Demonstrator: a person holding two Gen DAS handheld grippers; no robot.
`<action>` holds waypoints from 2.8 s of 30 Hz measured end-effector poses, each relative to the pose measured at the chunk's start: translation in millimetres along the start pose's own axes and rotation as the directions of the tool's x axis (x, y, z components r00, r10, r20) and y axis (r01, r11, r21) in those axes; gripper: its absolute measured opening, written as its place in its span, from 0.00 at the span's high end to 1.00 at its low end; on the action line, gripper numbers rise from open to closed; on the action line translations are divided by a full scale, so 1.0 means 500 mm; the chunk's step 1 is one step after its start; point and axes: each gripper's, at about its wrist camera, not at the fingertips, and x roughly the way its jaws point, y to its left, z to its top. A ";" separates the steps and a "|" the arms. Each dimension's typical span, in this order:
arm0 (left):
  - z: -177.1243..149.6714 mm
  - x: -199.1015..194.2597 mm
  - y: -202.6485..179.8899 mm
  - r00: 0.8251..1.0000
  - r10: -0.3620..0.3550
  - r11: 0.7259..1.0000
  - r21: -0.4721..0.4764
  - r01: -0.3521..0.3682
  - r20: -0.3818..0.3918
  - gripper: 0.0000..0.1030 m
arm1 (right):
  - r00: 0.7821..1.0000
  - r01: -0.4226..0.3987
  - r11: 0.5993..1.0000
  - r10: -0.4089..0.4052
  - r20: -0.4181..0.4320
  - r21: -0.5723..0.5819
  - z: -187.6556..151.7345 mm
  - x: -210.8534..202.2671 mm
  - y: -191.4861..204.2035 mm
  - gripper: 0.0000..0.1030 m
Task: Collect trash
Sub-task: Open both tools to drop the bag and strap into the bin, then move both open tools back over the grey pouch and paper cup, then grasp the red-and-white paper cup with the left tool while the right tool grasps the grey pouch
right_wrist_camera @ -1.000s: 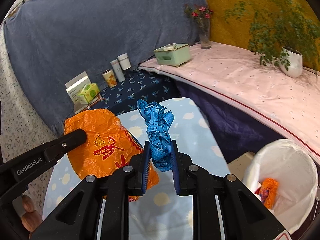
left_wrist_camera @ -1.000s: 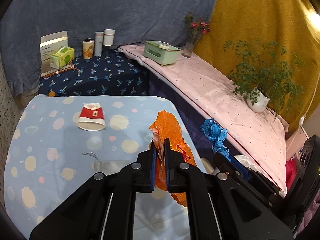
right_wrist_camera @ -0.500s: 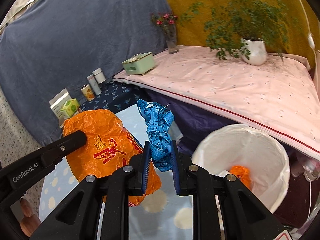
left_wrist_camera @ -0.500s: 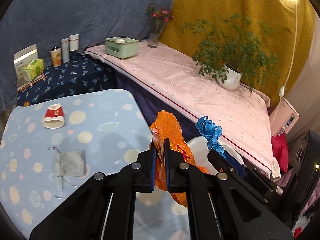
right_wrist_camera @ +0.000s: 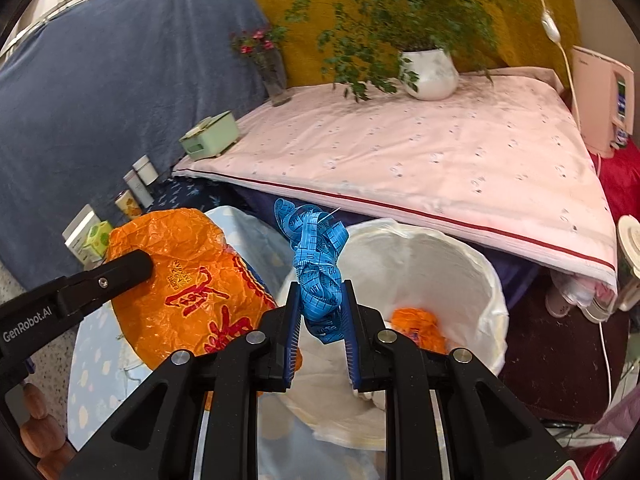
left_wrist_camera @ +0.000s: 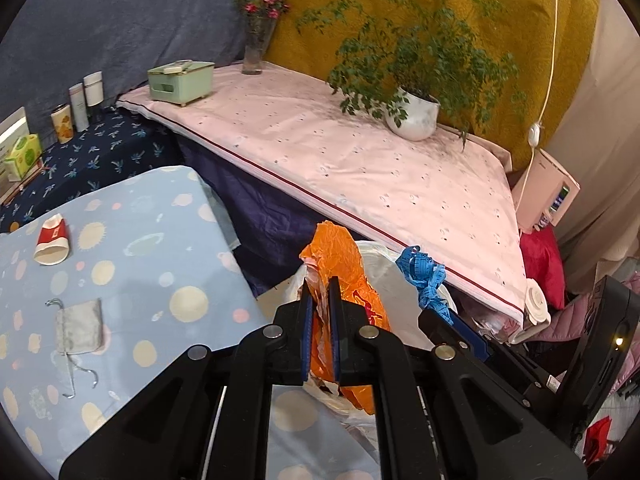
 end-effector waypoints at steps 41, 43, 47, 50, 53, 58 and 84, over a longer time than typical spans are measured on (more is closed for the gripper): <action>-0.056 0.002 0.251 0.984 0.175 0.959 -0.224 -0.177 -0.030 0.45 | 0.993 -0.069 0.990 0.057 -0.099 -0.124 -0.054 0.065 0.149 0.67; -0.067 -0.006 0.284 0.981 0.192 0.949 -0.249 -0.195 -0.035 0.45 | 0.992 -0.084 0.986 0.068 -0.111 -0.145 -0.061 0.072 0.175 0.67; -0.090 -0.023 0.348 0.970 0.237 0.926 -0.292 -0.240 -0.046 0.40 | 0.985 -0.120 0.974 0.094 -0.143 -0.192 -0.081 0.090 0.239 0.67; -0.107 -0.036 0.397 0.963 0.264 0.906 -0.329 -0.266 -0.053 0.39 | 0.980 -0.147 0.963 0.111 -0.168 -0.224 -0.099 0.103 0.283 0.67; -0.125 -0.053 0.453 0.955 0.291 0.883 -0.366 -0.293 -0.062 0.39 | 0.972 -0.175 0.950 0.125 -0.197 -0.260 -0.122 0.118 0.334 0.67; -0.151 -0.077 0.538 0.938 0.337 0.845 -0.413 -0.340 -0.082 0.39 | 0.960 -0.212 0.927 0.139 -0.242 -0.308 -0.162 0.144 0.411 0.67; -0.140 -0.030 0.780 0.914 0.381 0.762 -0.512 -0.395 -0.138 0.34 | 0.915 -0.258 0.878 0.087 -0.395 -0.403 -0.266 0.363 0.610 0.95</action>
